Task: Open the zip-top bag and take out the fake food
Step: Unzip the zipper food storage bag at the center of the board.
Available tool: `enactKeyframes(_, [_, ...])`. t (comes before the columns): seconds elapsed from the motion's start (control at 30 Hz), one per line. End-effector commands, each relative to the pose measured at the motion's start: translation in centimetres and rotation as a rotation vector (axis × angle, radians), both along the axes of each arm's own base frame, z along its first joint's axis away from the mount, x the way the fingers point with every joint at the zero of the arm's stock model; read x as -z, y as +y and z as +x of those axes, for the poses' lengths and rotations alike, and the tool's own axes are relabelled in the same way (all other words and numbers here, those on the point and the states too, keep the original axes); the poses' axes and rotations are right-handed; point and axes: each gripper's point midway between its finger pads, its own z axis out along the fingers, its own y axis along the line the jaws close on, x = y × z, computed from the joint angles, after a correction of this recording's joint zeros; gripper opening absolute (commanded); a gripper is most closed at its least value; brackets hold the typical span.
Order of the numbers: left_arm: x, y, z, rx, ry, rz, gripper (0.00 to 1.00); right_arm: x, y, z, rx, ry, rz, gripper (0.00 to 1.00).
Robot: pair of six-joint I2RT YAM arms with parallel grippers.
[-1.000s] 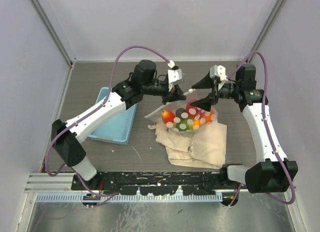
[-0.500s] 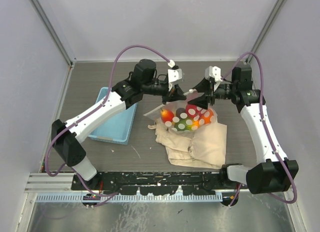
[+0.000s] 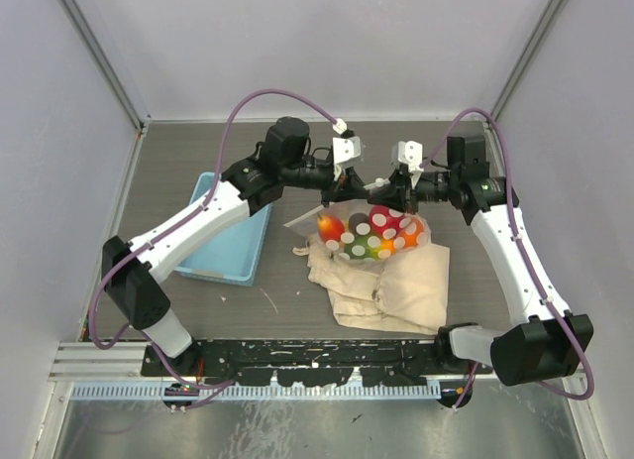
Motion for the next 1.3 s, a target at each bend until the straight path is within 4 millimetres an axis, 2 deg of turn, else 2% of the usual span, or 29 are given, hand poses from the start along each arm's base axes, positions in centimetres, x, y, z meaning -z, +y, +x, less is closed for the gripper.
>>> enactKeyframes(0.0, [-3.9, 0.0, -0.3, 0.013, -0.069, -0.094, 0.00, -0.8, 0.0, -0.3, -0.002, -0.052, -0.016, 0.10])
enactKeyframes(0.1, [-3.9, 0.3, -0.1, -0.024, -0.055, -0.110, 0.02, -0.9, -0.1, -0.6, -0.002, -0.041, -0.008, 0.02])
enactKeyframes(0.23, [-4.0, 1.2, -0.4, -0.079, -0.004, -0.156, 0.31, -0.9, 0.1, -1.3, -0.016, -0.018, 0.009, 0.01])
enactKeyframes(0.27, [-4.3, 1.5, -0.8, -0.086, 0.010, -0.178, 0.45, -0.9, 0.2, -1.5, -0.024, -0.017, 0.015, 0.01])
enactKeyframes(0.37, [-4.6, 2.5, -1.3, -0.146, 0.066, -0.266, 0.98, -0.8, 0.3, -1.9, -0.040, -0.018, 0.028, 0.01])
enactKeyframes(0.47, [-6.6, 3.1, -1.6, -0.184, 0.122, -0.379, 0.98, -0.5, 0.3, -2.2, -0.048, -0.014, 0.035, 0.01])
enactKeyframes(0.57, [-7.2, 2.7, -1.8, -0.193, 0.226, -0.401, 0.99, -0.2, 0.3, -2.5, -0.057, 0.000, 0.045, 0.01])
enactKeyframes(0.73, [-6.5, 1.3, -1.8, -0.228, 0.285, -0.362, 0.74, 0.2, 0.2, -2.9, -0.054, 0.010, 0.059, 0.01])
enactKeyframes(0.93, [-6.1, 0.0, -2.7, -0.204, 0.245, -0.344, 0.69, 0.4, -0.1, -2.7, -0.042, 0.054, 0.071, 0.01])
enactKeyframes(1.03, [-6.0, -0.6, -2.7, -0.179, 0.250, -0.338, 0.58, 0.6, -0.1, -2.6, -0.037, 0.072, 0.069, 0.01])
enactKeyframes(1.2, [-6.0, -1.7, -2.7, -0.156, 0.268, -0.333, 0.53, 0.9, 0.0, -2.4, -0.033, 0.093, 0.069, 0.01])
enactKeyframes(1.27, [-6.1, -1.9, -2.6, -0.162, 0.267, -0.335, 0.45, 1.0, 0.0, -2.4, -0.034, 0.099, 0.070, 0.01])
